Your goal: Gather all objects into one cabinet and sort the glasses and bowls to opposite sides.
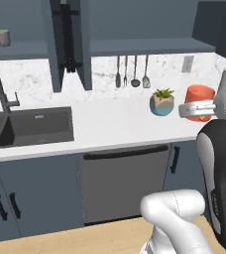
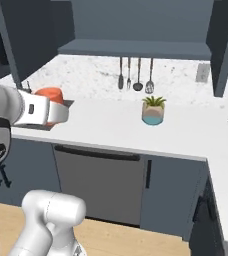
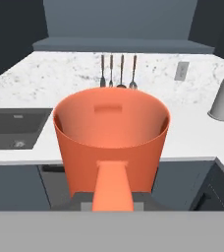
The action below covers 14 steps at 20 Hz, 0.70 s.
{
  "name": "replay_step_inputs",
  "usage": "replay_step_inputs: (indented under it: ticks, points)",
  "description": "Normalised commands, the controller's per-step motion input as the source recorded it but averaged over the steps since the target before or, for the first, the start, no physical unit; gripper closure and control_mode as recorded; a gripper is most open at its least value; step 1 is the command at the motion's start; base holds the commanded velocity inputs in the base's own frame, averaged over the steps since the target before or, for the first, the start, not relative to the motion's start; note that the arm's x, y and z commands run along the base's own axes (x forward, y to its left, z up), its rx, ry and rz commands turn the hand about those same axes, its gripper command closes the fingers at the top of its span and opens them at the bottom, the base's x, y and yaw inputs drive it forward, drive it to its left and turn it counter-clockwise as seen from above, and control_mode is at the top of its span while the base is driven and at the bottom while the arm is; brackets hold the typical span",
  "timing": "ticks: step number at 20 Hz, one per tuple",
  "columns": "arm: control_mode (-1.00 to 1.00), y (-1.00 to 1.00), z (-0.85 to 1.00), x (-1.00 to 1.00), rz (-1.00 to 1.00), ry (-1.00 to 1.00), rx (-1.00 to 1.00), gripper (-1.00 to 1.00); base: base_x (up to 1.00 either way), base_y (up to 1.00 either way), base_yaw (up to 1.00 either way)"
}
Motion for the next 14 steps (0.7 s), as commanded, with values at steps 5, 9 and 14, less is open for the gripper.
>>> replay_step_inputs:
  ticks: [5,9,14]
  points:
    - [1.0,0.0,0.0,0.0,0.0,0.0,0.0,1.0,-0.09,0.93,0.01]
    - [1.0,0.0,0.0,0.0,0.0,0.0,0.0,1.0,-0.26,0.81,0.02]
    - [1.0,0.0,0.0,0.0,0.0,0.0,0.0,1.0,-0.27,0.78,0.03]
